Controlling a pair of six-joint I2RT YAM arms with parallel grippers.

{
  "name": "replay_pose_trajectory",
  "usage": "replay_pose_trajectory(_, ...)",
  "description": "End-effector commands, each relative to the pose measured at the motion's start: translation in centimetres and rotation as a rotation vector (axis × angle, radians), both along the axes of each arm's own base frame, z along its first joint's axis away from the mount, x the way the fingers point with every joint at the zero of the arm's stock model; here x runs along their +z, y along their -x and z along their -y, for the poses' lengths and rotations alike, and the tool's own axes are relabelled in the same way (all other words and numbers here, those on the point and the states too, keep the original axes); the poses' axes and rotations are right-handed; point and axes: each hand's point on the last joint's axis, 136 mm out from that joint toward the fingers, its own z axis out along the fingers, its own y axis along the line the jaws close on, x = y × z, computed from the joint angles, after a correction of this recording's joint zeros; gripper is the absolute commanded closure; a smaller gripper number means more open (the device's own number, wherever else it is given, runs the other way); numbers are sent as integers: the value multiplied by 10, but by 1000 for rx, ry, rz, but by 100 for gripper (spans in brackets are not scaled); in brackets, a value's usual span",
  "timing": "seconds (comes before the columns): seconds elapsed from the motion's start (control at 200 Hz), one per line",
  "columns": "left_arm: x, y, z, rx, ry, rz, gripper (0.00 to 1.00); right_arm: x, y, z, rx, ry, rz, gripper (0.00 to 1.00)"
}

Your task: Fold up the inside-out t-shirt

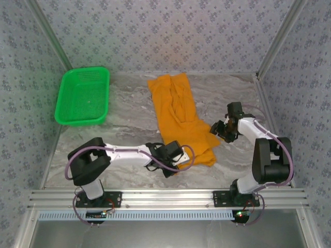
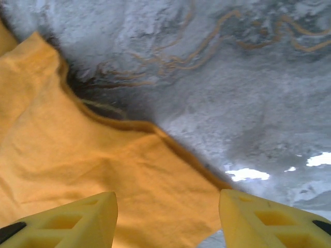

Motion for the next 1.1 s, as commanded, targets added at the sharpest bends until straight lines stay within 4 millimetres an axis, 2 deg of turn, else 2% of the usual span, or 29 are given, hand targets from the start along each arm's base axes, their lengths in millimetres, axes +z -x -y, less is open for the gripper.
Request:
replay_pose_trajectory(0.0, 14, -6, 4, 70, 88, 31, 100, -16, 17, 5, 8, 35, -59, 46)
replay_pose_trajectory(0.055, 17, -6, 6, 88, 125, 24, 100, -20, 22, 7, -9, 38, -77, 48)
replay_pose_trajectory(0.225, 19, -4, 13, 120, 183, -4, 99, -28, 29, 10, -53, 39, -96, 66)
replay_pose_trajectory(0.31, 15, -4, 11, 124, 173, -4, 99, -26, 27, 9, -65, 29, -90, 85)
replay_pose_trajectory(0.38, 18, -4, 10, 127, 179, 2, 99, -16, 21, 6, -77, 2, -62, 100)
replay_pose_trajectory(0.515, 29, -6, 8, 137, 214, 22, 100, 19, 10, 0, -93, -13, 10, 100)
replay_pose_trajectory(0.575, 31, -6, 6, 147, 228, 28, 99, 32, 15, 1, -104, 5, 12, 100)
replay_pose_trajectory(0.63, 29, -6, 4, 155, 226, 27, 98, 35, 21, 7, -136, 32, 11, 100)
replay_pose_trajectory(0.655, 27, -6, 3, 156, 220, 24, 94, 35, 23, 10, -144, 44, 9, 86)
replay_pose_trajectory(0.675, 24, -6, 2, 160, 212, 22, 91, 32, 27, 13, -157, 56, 1, 66)
replay_pose_trajectory(0.705, 21, -6, 1, 168, 201, 19, 86, 27, 32, 14, -174, 60, -11, 45)
replay_pose_trajectory(0.72, 19, -6, 1, 171, 195, 17, 84, 25, 35, 14, -180, 61, -16, 39)
replay_pose_trajectory(0.745, 17, -6, 1, 172, 188, 12, 81, 20, 38, 14, -190, 53, -22, 36)
replay_pose_trajectory(0.79, 15, -5, 3, 169, 175, 13, 73, 10, 42, 12, -196, 34, -34, 36)
replay_pose_trajectory(0.845, 13, -6, 5, 169, 155, 29, 71, 2, 42, 5, -186, -8, -45, 37)
replay_pose_trajectory(0.969, 12, -7, 12, 147, 110, 68, 71, -15, 32, -3, -146, -27, -54, 42)
replay_pose_trajectory(1.039, 11, -7, 14, 142, 91, 76, 72, -23, 29, -3, -141, -24, -64, 49)
replay_pose_trajectory(1.094, 9, -7, 15, 142, 80, 80, 78, -26, 28, -4, -140, -22, -67, 59)
